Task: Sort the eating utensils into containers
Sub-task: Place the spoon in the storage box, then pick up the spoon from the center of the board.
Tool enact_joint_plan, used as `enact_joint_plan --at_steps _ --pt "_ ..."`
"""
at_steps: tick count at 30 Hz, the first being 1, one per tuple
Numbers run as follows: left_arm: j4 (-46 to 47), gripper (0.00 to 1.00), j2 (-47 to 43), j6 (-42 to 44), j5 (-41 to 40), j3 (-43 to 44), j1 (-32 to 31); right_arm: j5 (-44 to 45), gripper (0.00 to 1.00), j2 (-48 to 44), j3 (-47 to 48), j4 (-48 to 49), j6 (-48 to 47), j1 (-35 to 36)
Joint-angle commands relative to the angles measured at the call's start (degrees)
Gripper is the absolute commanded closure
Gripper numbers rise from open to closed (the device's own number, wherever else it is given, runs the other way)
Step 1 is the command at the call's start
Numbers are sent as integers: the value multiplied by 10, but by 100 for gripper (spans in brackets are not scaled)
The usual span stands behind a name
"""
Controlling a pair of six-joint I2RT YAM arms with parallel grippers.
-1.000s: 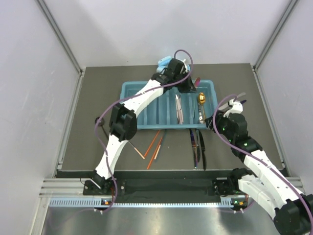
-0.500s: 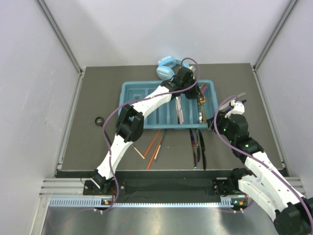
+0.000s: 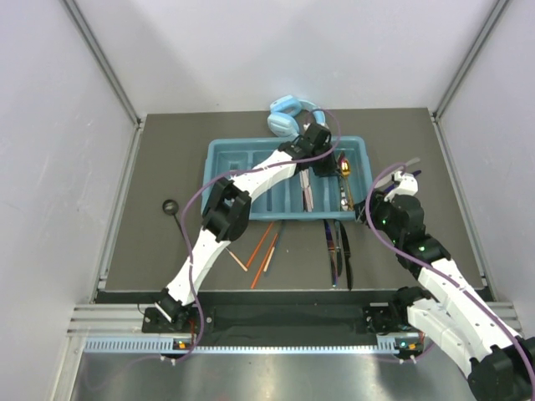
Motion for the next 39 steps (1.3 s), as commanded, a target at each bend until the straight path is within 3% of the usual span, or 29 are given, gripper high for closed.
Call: enact_joint_plan --at_steps 1,5,10,19,23,27,29,34,36,39 --pt "-14 92 11 -1 -8 -2 1 7 43 -6 13 5 -9 -5" --pt "-16 88 11 1 -10 -8 1 6 43 -3 14 5 -9 -5" --pt "-20 65 6 4 -17 -8 1 5 43 -1 16 3 -12 -5" --pt "-20 66 -60 27 -54 -52 10 6 43 -2 15 2 -12 -6" --pt "-13 66 -173 54 -110 -115 36 7 43 -6 15 -1 -14 -6" --pt "1 66 -287 85 -104 -206 96 7 43 -6 11 5 -16 -6" --pt "-40 66 -339 115 -114 -220 130 -3 43 -2 10 11 -21 -7" --pt "-201 68 -448 157 -272 -269 187 -22 43 17 17 18 -22 -8" --pt "-224 68 -490 172 -314 -343 221 -24 43 22 14 27 -22 -9" --pt "-196 68 -582 179 -312 -464 289 -30 43 31 12 36 -22 -9"
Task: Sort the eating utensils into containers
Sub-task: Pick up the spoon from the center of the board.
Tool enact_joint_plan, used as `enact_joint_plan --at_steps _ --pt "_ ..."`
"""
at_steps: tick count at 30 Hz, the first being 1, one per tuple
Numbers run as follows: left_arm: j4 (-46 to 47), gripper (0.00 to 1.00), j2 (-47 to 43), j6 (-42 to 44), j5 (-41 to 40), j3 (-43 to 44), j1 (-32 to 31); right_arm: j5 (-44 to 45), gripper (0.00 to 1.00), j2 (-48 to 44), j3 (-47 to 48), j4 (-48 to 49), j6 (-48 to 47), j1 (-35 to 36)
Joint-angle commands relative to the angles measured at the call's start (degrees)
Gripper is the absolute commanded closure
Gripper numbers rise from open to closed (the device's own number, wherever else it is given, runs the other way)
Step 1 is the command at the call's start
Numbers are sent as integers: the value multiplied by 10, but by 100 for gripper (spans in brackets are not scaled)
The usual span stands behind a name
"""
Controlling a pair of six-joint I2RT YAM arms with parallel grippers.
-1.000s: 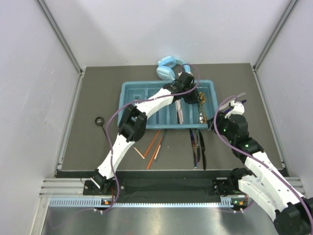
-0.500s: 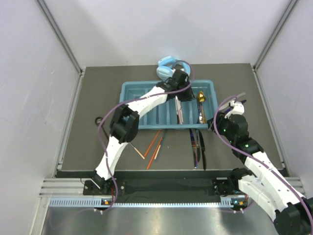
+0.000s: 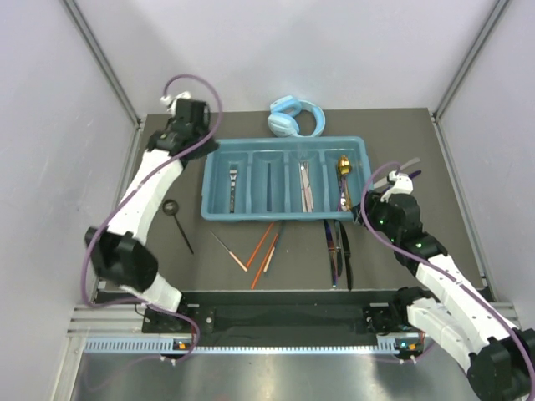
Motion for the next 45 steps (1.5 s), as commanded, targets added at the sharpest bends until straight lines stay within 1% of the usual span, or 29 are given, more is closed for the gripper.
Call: enact_joint_plan --at_steps 1,2,5,7,8,11,12,16,17,21,25,29,33,45 --pt "-46 68 -113 36 -54 -144 69 -17 43 13 11 41 -6 -8" --pt "-45 68 -124 35 -54 -187 102 -19 43 17 12 42 -4 -8" --pt "-62 69 -140 24 -60 -243 143 -30 43 26 13 47 1 -8" --pt "-71 69 -148 13 -59 -270 154 -35 43 29 14 48 2 -8" --pt "-68 69 -152 8 -55 -298 161 -36 43 29 13 49 3 -8" --pt "-38 69 -166 2 -38 -354 167 -36 43 25 11 48 2 -8" --pt "-29 70 -164 1 -33 -366 181 -37 43 25 11 48 2 -8" --pt "-6 74 -130 -5 -27 -407 198 -39 43 19 13 43 -3 -8" --pt "13 76 -126 -3 -25 -422 206 -40 43 17 14 42 -5 -8" --pt "39 76 -116 4 -13 -429 211 -41 43 5 11 42 -10 -8" --pt "36 69 -73 5 -1 -397 215 -39 42 3 12 39 -15 -8" --pt "37 69 -34 -2 20 -377 215 -41 42 4 20 35 -15 -8" --pt "39 69 0 -12 13 -371 215 -40 42 0 20 27 -20 -8" --pt "34 67 -18 -12 -15 -371 218 -44 42 12 18 32 -21 -8"
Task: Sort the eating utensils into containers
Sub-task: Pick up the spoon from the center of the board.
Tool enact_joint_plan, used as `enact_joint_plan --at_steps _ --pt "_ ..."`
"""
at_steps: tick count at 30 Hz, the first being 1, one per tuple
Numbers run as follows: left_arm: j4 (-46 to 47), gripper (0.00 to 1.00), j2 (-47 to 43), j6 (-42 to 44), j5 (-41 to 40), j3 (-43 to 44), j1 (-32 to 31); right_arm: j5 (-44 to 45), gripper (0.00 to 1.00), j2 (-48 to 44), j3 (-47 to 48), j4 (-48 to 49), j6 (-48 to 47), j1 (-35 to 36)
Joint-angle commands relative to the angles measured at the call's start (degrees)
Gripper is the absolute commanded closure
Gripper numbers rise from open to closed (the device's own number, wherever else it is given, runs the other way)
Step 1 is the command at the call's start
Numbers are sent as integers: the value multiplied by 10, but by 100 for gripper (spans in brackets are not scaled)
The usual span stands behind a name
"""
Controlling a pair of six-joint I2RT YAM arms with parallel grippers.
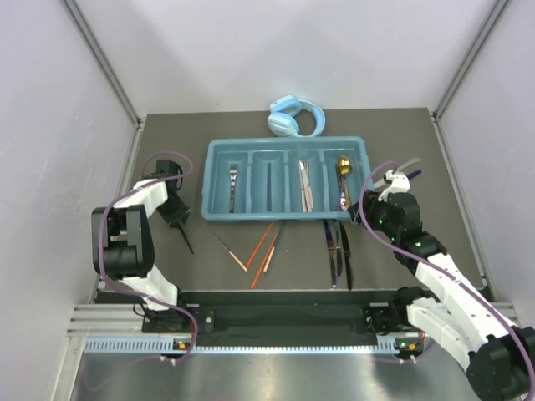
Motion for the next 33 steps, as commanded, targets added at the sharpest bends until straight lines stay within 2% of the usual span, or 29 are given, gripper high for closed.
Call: enact_joint_plan --at_steps 1,10,14,15,17,19,23,28,32,33 --pt "9 67 -19 -5 -25 20 6 -6 42 4 17 13 -6 -6" --pt "29 68 28 -17 -15 -3 15 -4 42 1 14 13 -6 -6" --pt "43 76 60 -19 5 -15 16 -5 42 1 17 11 -6 -6" --pt "46 81 64 -19 9 -20 15 -6 42 0 16 10 -6 -6" --pt "50 97 71 -20 21 -25 15 -5 42 -2 16 10 -5 -6" --pt "56 100 71 -20 35 -32 16 -4 42 -4 14 8 -7 -6" --pt "61 100 44 -23 50 -58 14 -6 42 -3 12 13 -3 -6" --pt "32 100 -35 -30 22 -57 15 -6 42 8 9 18 2 -7" --pt "-1 100 -112 -26 23 4 14 -7 42 18 8 23 8 -6" --pt "-18 100 -117 -20 25 44 14 -22 42 19 9 25 9 -7"
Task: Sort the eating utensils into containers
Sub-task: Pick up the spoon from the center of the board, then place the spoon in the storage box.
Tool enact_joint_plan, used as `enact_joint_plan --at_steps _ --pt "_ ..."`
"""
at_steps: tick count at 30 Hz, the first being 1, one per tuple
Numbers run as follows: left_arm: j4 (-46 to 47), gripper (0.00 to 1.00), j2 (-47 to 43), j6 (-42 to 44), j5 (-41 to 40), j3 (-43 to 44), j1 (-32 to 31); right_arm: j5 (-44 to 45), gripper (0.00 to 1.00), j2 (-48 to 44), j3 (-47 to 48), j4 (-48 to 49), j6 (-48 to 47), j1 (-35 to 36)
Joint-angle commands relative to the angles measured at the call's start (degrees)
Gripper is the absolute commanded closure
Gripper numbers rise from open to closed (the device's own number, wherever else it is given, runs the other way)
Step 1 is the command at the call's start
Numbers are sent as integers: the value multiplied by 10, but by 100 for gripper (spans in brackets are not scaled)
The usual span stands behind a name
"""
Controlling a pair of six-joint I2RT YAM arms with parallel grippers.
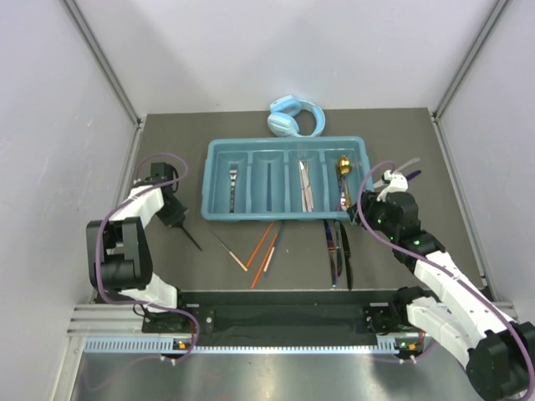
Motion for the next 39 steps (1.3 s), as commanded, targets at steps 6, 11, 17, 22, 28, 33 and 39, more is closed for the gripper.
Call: enact_joint_plan --at_steps 6,11,17,22,28,33,39 --pt "-93 100 -74 19 34 246 -15 -19 42 4 12 25 8 -6" --pt "-63 100 -28 42 200 329 -69 -19 42 10 14 26 10 -6" --pt "-33 100 82 57 213 424 -242 -9 42 10 20 17 15 -6" --pt "-20 100 204 49 238 518 -306 18 42 -13 21 3 21 -7" --pt "-21 100 345 35 286 691 -363 38 42 -63 18 3 30 -8" --pt "18 100 414 12 329 763 -402 40 42 -63 16 2 31 -9" --pt "106 100 466 -27 360 762 -436 36 42 -56 16 -4 27 -9"
